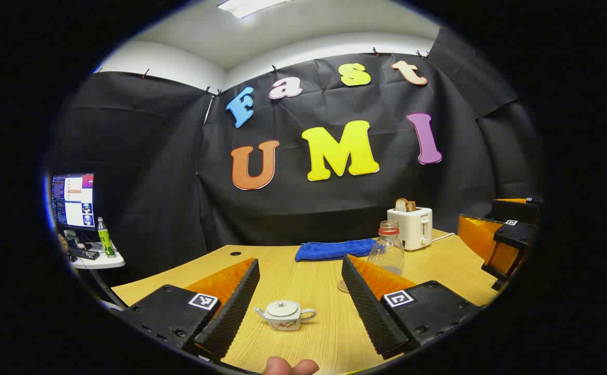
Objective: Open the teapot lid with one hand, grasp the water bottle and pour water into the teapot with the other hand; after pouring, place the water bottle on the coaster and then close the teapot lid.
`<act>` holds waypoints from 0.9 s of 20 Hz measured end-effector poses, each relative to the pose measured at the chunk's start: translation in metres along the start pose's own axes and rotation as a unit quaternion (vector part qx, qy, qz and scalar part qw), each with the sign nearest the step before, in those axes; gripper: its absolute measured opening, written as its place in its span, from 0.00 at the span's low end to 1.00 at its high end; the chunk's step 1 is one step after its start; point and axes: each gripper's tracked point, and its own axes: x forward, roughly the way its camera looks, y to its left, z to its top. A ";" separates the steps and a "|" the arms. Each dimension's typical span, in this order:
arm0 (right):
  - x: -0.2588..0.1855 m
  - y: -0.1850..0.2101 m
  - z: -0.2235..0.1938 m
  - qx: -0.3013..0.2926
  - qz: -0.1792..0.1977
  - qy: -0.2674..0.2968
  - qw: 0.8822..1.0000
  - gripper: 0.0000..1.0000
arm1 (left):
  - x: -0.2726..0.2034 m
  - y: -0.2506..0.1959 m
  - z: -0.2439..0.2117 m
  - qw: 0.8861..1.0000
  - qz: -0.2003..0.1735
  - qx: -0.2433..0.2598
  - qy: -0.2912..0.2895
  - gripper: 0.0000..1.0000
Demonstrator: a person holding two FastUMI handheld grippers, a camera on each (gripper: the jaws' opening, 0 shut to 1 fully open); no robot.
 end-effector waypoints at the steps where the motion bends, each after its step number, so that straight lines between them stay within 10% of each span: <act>1: 0.001 -0.001 -0.001 -0.002 0.001 0.001 1.000 0.96 | 0.000 0.001 0.000 1.000 0.001 0.001 0.000 0.99; 18: 0.000 0.004 0.001 -0.011 0.009 0.002 1.000 0.95 | 0.002 0.002 -0.004 1.000 0.005 -0.005 0.009 0.99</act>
